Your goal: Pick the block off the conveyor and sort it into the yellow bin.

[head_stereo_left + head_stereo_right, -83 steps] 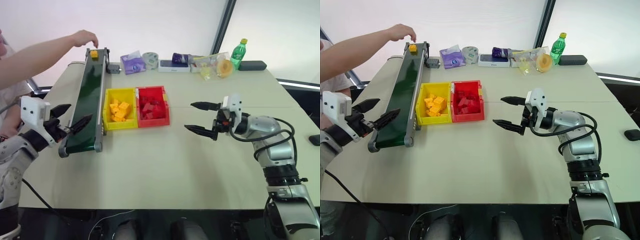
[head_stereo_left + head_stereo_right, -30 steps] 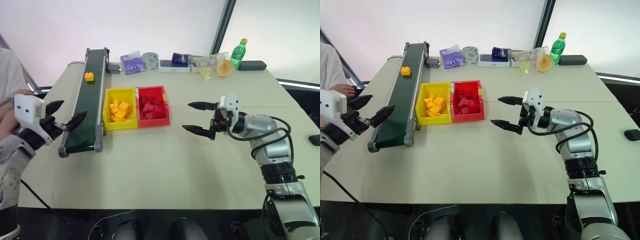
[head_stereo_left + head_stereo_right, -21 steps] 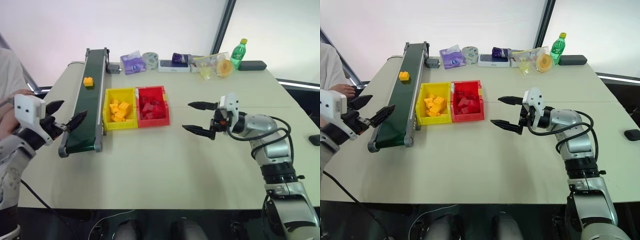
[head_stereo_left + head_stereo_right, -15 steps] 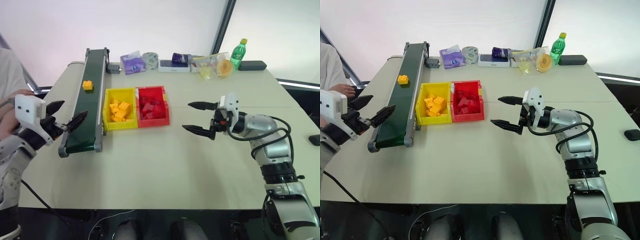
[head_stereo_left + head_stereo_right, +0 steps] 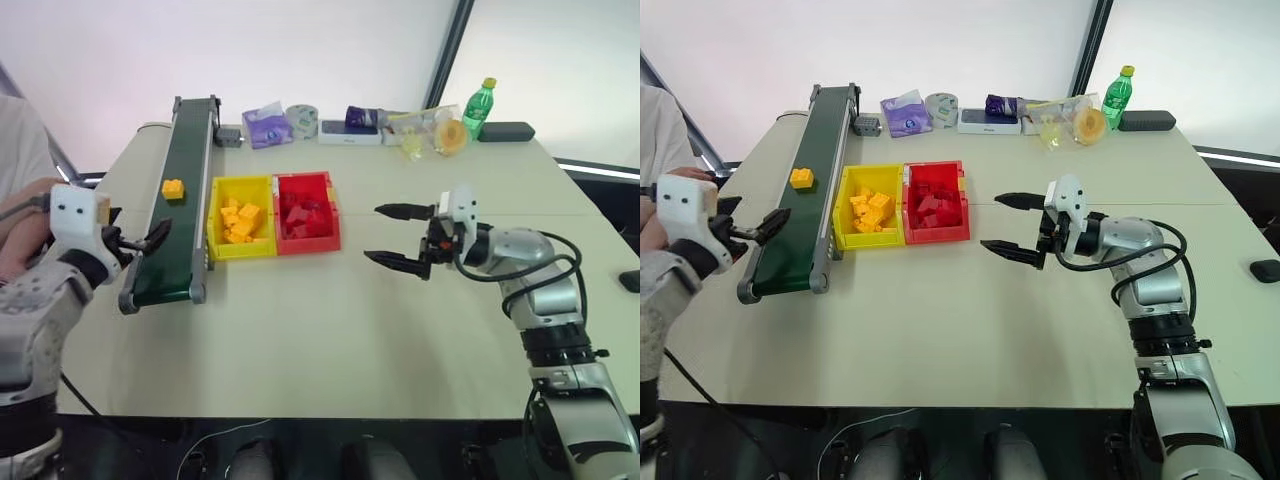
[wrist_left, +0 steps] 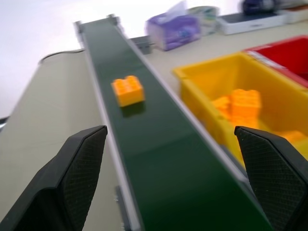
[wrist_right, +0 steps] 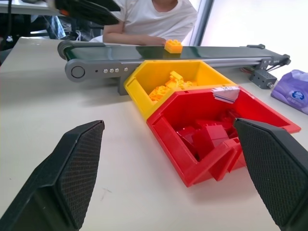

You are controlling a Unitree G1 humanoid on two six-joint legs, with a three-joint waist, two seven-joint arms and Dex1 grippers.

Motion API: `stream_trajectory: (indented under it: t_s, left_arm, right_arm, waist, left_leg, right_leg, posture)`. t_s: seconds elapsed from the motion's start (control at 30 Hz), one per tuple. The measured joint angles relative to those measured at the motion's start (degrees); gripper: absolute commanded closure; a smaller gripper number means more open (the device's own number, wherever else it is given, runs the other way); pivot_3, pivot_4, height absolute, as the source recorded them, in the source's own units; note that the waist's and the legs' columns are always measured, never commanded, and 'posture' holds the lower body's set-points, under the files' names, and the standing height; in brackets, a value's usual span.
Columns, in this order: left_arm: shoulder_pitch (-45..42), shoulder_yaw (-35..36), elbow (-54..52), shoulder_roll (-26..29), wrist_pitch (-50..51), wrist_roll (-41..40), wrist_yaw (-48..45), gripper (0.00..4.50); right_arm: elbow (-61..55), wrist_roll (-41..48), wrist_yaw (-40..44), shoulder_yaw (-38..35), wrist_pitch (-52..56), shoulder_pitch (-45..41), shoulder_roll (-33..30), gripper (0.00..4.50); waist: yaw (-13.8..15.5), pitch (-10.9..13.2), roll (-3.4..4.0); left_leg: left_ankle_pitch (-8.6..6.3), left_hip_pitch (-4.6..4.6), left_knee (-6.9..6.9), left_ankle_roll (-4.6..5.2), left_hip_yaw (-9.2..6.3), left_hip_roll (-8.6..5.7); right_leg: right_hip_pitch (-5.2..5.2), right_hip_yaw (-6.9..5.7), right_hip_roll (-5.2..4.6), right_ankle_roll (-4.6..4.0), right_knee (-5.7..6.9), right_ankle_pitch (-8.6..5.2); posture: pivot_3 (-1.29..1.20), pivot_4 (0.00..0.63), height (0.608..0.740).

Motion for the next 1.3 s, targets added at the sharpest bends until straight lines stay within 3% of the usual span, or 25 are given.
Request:
stream_trajectory:
  t_s: [0.37,0.73,0.83,1.0,1.3]
  left_arm:
    - [-8.3,-1.2,3.4,-5.8,9.4,4.7,13.3,0.03]
    - [-14.3,-3.2,8.4,-8.0,15.5,4.9,12.6,0.03]
    - [-14.1,-3.1,8.4,-9.1,17.3,4.8,12.3,0.83]
    - [-13.1,-2.6,6.9,-9.9,21.0,4.7,12.1,3.22]
    - [-15.5,-3.0,5.5,-10.8,17.0,5.1,11.2,3.17]
  right_arm:
    - [0.0,0.0,0.1,0.7,0.7,-0.8,1.4,0.0]
    - [-1.2,0.0,-0.8,1.0,1.0,0.2,1.8,0.0]
    - [-1.4,0.1,-1.0,1.0,1.4,0.5,1.8,0.0]
    - [-1.7,0.1,-1.1,0.8,1.6,0.5,1.2,0.0]
    - [-1.6,0.1,-1.1,0.8,1.6,0.4,0.8,0.0]
  waist:
    - [-0.1,0.0,0.0]
    - [-0.2,0.0,-0.01]
    - [-0.1,0.0,-0.02]
    - [-0.1,0.0,-0.01]
    - [0.2,0.0,-0.02]
  left_leg:
    - [0.01,0.0,0.01,-0.02,0.01,-0.01]
    - [0.01,0.0,0.01,-0.02,0.01,-0.01]
    - [0.01,0.0,0.02,-0.02,0.01,-0.02]
    - [0.01,0.0,0.01,-0.02,0.0,-0.01]
    - [0.01,-0.01,0.03,-0.02,-0.01,-0.02]
  right_leg:
    - [-0.01,0.0,0.04,0.0,0.0,0.0]
    - [-0.02,-0.01,0.06,0.01,0.0,0.0]
    - [-0.01,-0.01,0.05,0.01,0.01,0.0]
    - [-0.01,-0.01,0.03,0.01,0.01,0.0]
    - [0.01,-0.02,0.02,0.01,0.01,0.01]
  posture:
    - [0.0,0.15,0.74]
    - [0.0,0.15,0.74]
    - [0.0,0.15,0.74]
    - [0.0,0.15,0.74]
    - [0.0,0.15,0.74]
